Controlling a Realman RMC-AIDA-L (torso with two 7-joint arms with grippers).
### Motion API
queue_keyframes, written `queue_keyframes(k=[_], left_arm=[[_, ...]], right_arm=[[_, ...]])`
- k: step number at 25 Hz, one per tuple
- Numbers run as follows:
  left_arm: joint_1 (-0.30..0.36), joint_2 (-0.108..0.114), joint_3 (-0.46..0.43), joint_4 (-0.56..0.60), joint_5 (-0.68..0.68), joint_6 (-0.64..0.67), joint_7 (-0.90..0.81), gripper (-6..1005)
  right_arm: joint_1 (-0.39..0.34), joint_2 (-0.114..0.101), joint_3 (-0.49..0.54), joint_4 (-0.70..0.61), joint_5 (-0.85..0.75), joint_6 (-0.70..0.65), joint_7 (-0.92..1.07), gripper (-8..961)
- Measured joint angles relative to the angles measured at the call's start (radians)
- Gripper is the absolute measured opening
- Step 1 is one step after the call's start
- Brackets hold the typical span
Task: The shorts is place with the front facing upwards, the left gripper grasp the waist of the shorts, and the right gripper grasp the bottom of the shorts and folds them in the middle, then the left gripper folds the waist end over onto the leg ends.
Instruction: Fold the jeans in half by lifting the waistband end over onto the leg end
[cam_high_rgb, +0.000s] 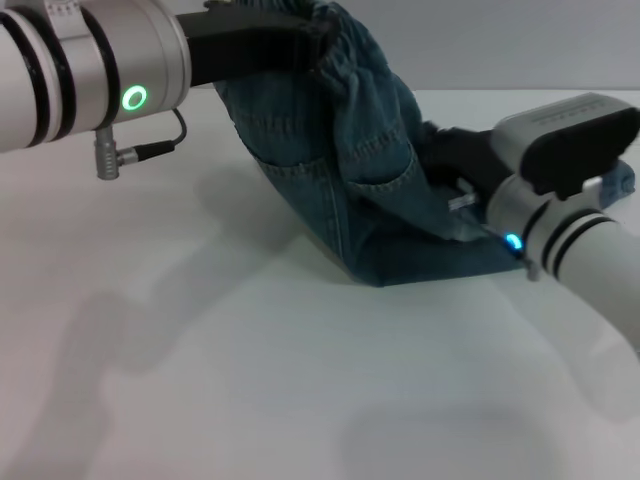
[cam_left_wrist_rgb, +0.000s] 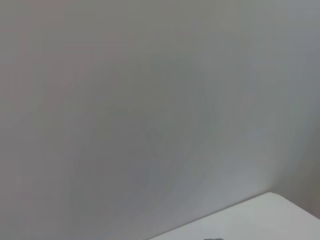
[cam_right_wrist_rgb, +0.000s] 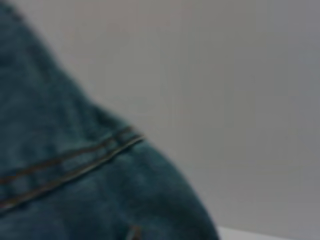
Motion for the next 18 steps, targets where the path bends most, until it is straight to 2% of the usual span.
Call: queue_keyframes(k=[6, 12, 15, 18], left_arm=[[-0.006, 0.001, 0.015, -0.023, -0.004, 0.001, 0.0, 105], [-0.023, 0.001, 0.039, -0.036, -0.031, 0.008, 0.009, 106], [-0.027, 0.001, 0.05, -0.03, -0.033, 0.012, 0.01, 106], [-0.025, 0.001, 0.049, -0.023, -0.033, 0.015, 0.01, 106]], right_arm=[[0.077, 0.003, -0.071, -0.064, 0.0, -0.009, 0.087, -1], [0.128, 0.004, -0.115, -0.073, 0.0, -0.013, 0.125, -1], [0.141, 0.005, -0.136, -0.074, 0.0, -0.014, 0.13, 0], [0.115, 0.005, -0.137, -0.061, 0.0, -0.018, 0.132, -1]])
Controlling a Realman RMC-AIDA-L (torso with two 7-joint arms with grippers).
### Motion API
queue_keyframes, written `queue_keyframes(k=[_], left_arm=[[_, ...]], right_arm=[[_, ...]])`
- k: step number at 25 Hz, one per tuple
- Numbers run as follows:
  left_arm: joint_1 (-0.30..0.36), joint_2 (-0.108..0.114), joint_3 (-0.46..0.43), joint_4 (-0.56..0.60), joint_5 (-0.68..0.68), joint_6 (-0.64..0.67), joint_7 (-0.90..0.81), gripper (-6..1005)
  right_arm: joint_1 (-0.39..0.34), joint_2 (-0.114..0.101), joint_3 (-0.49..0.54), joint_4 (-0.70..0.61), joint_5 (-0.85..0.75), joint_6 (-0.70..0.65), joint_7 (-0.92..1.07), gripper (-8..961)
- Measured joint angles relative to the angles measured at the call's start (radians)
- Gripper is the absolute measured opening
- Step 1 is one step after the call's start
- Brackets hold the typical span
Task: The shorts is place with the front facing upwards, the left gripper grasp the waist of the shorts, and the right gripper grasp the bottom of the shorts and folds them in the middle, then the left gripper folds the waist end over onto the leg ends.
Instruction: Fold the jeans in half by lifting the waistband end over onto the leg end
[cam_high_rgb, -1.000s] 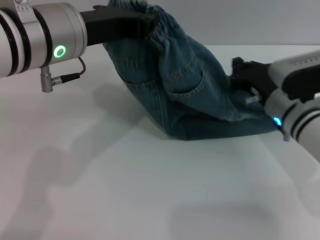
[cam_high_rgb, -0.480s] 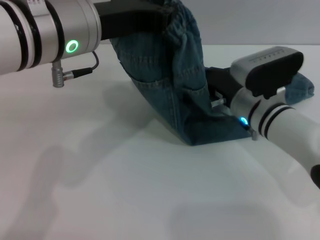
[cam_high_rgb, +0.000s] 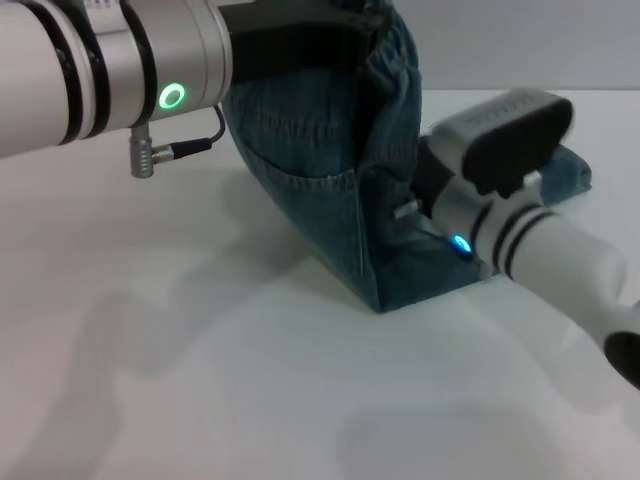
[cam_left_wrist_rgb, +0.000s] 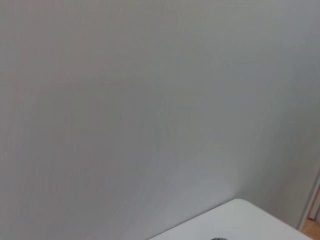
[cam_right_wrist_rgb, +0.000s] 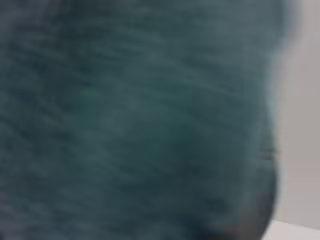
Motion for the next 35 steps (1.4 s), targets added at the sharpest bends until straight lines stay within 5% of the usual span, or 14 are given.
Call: queue_keyframes(k=[8, 12, 21, 35], left_arm=[[0.017, 0.003, -0.017, 0.023, 0.004, 0.001, 0.002, 101], [0.01, 0.002, -0.018, 0.025, 0.003, 0.001, 0.003, 101], [-0.012, -0.002, -0.008, 0.014, -0.016, 0.012, 0.014, 101], [-0.054, -0.002, -0.006, 0.021, -0.019, 0.031, 0.017, 100]], right_arm=[[-0.234, -0.015, 0.159, 0.107, -0.06, -0.03, -0.026, 0], [-0.274, -0.014, 0.228, 0.108, -0.102, -0.035, -0.03, 0], [-0.122, -0.003, 0.178, -0.03, -0.097, -0.023, 0.004, -1], [0.005, -0.001, -0.036, -0.025, -0.094, -0.031, 0.167, -1]])
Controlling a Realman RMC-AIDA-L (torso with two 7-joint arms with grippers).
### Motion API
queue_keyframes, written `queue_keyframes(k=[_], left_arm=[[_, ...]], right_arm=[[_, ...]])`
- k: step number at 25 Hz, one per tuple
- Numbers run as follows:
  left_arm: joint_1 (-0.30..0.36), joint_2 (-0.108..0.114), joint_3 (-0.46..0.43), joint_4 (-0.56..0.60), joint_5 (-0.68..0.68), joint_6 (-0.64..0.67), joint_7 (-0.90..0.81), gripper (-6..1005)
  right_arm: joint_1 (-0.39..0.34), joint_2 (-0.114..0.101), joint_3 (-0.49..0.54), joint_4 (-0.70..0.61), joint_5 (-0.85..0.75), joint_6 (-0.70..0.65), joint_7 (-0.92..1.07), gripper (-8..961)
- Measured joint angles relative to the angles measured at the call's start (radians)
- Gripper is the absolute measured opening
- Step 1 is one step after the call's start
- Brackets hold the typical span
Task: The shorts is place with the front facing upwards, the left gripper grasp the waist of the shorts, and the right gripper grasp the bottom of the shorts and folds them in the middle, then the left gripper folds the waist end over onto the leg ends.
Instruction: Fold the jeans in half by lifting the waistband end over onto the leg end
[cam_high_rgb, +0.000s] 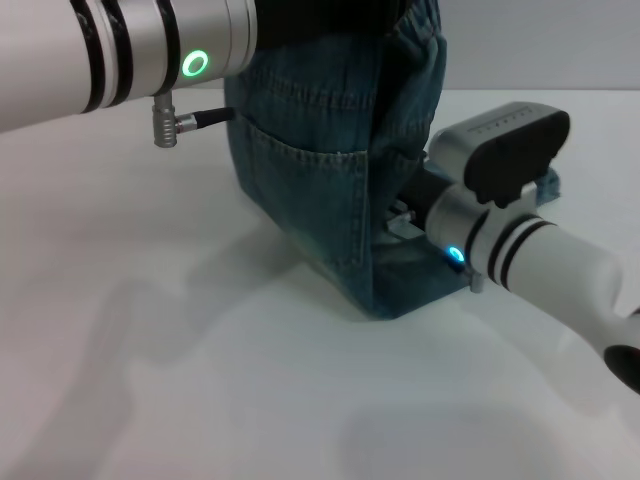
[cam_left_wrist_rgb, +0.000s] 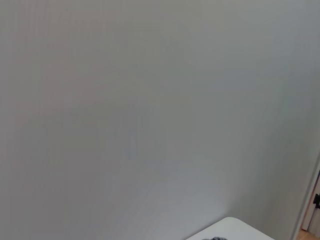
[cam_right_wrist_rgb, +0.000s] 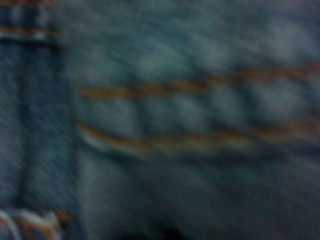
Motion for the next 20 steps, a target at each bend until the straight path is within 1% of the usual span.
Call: queue_keyframes(k=[3, 6, 10, 14, 17, 20], left_arm=[[-0.003, 0.0, 0.0, 0.002, 0.0, 0.0, 0.0, 100], [-0.005, 0.0, 0.008, 0.008, 0.0, 0.008, 0.0, 100], [0.0, 0.001, 0.011, 0.016, 0.0, 0.011, 0.0, 100], [0.01, 0.002, 0.014, 0.031, 0.0, 0.023, 0.0, 100], [0.013, 0.002, 0.024, 0.053, 0.0, 0.041, 0.0, 100], [0.005, 0.001, 0.039, 0.076, 0.0, 0.061, 0.005, 100]], right_arm=[[0.027, 0.002, -0.025, 0.001, 0.0, -0.001, 0.016, -1], [0.031, 0.002, -0.033, 0.0, 0.0, -0.001, 0.022, 0], [0.006, -0.001, -0.006, -0.025, 0.0, 0.0, 0.022, 0], [-0.087, -0.008, 0.093, -0.028, -0.006, -0.022, -0.001, 0], [-0.167, -0.021, 0.181, 0.004, -0.01, -0.041, -0.04, 0], [-0.246, -0.028, 0.262, 0.049, -0.012, -0.041, -0.116, 0]])
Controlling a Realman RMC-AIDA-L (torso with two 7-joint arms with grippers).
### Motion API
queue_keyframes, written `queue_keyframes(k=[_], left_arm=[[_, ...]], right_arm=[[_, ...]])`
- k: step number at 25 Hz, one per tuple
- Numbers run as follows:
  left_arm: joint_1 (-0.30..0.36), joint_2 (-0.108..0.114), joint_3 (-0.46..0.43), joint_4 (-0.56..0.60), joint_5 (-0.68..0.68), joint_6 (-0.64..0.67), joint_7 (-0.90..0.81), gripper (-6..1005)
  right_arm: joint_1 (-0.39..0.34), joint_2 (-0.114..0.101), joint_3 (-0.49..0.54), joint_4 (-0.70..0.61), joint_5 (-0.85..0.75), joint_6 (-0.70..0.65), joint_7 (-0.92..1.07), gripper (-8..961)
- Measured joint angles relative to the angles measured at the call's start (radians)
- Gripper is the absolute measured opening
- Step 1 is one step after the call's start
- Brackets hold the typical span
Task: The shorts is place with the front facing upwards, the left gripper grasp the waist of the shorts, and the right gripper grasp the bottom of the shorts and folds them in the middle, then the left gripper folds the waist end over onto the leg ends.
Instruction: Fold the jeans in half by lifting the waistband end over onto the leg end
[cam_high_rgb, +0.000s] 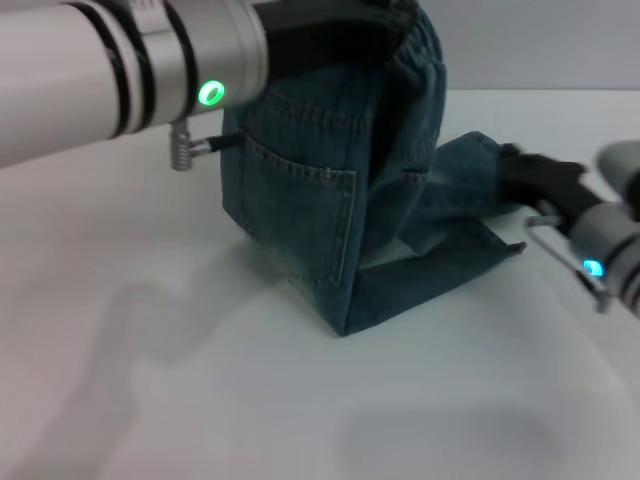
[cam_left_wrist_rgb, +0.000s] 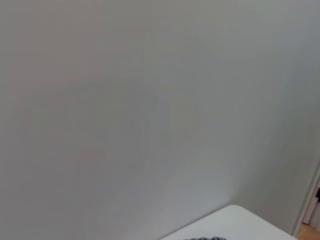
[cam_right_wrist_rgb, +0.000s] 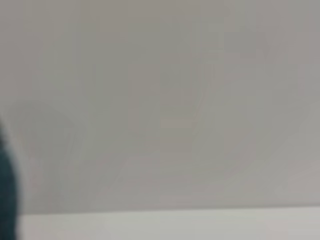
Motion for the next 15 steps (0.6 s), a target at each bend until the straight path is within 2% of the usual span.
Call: queue_keyframes(k=[1, 2, 5, 6, 9, 11, 13, 14, 15], left_arm=[[0.0, 0.0, 0.0, 0.0, 0.0, 0.0, 0.0, 100], [-0.007, -0.001, 0.023, 0.018, -0.003, 0.026, 0.003, 100], [-0.01, -0.001, 0.04, 0.031, -0.01, 0.051, 0.004, 100], [-0.017, -0.001, 0.07, 0.058, -0.023, 0.092, 0.005, 100], [-0.017, -0.001, 0.07, 0.058, -0.023, 0.092, 0.005, 104], [-0.063, -0.003, 0.17, 0.166, -0.089, 0.218, 0.031, 107], [-0.063, -0.003, 0.17, 0.166, -0.089, 0.218, 0.031, 110], [-0.079, -0.003, 0.197, 0.205, -0.101, 0.265, 0.041, 112], [-0.123, -0.004, 0.277, 0.304, -0.11, 0.382, 0.08, 113]], right_arm=[[-0.063, 0.0, 0.046, 0.049, -0.011, -0.002, -0.055, 0], [-0.063, 0.0, 0.046, 0.049, -0.011, -0.002, -0.055, 0], [-0.144, 0.004, 0.082, 0.12, -0.054, 0.003, -0.089, 0], [-0.161, 0.006, 0.085, 0.139, -0.073, 0.006, -0.091, 0], [-0.206, 0.013, 0.083, 0.174, -0.12, 0.009, -0.092, 0], [-0.227, 0.015, 0.078, 0.194, -0.131, 0.011, -0.093, 0], [-0.287, 0.014, 0.076, 0.247, -0.141, 0.012, -0.094, -1], [-0.287, 0.014, 0.076, 0.247, -0.141, 0.012, -0.094, -1], [-0.315, 0.014, 0.076, 0.269, -0.15, 0.011, -0.094, -1]])
